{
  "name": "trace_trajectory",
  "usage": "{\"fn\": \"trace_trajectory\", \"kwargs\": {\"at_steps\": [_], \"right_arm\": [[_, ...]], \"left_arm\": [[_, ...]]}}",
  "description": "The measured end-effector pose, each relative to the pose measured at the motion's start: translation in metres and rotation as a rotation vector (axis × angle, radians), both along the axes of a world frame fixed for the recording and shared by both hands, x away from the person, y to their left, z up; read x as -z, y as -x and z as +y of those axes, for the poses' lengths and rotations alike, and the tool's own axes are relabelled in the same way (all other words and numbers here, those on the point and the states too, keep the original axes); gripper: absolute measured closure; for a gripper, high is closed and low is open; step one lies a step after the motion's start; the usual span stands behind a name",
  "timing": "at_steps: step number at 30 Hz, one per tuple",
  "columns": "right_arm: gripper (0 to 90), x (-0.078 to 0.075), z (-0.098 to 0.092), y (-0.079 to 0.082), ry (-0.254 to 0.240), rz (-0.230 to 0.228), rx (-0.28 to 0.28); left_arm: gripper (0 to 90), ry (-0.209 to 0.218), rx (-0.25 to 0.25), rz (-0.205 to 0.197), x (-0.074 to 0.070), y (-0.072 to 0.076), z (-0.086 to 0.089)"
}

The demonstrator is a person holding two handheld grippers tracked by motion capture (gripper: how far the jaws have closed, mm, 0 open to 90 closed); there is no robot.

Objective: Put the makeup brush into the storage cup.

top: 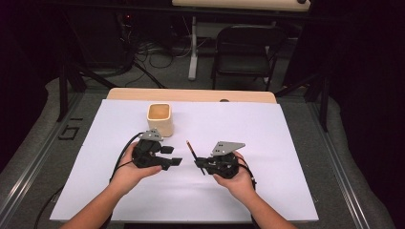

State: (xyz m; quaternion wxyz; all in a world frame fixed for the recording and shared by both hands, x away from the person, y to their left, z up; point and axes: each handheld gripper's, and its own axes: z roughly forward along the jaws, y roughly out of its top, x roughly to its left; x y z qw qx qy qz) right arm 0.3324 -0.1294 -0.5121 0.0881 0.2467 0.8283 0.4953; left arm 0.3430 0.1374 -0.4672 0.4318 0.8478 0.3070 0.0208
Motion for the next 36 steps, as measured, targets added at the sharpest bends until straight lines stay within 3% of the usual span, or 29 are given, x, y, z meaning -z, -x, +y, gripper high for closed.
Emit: {"fn": "trace_trajectory", "kwargs": {"at_steps": [9, 23, 30, 36], "right_arm": [[84.4, 0.003, 0.001, 0.000, -0.037, 0.022, 0.009], [84.4, 0.006, 0.008, -0.001, -0.087, 0.063, 0.016], [84.4, 0.007, 0.013, 0.000, -0.107, 0.084, 0.016], [84.4, 0.008, 0.013, 0.000, -0.134, 0.093, 0.020]], "left_arm": [[47.6, 0.123, -0.024, 0.026, 0.006, 0.002, 0.002], [54.5, 0.195, -0.039, 0.014, 0.016, 0.003, -0.002], [55.9, 0.263, -0.059, 0.016, 0.019, 0.004, 0.000], [57.4, 0.281, -0.075, 0.009, 0.020, 0.005, 0.001]]}}
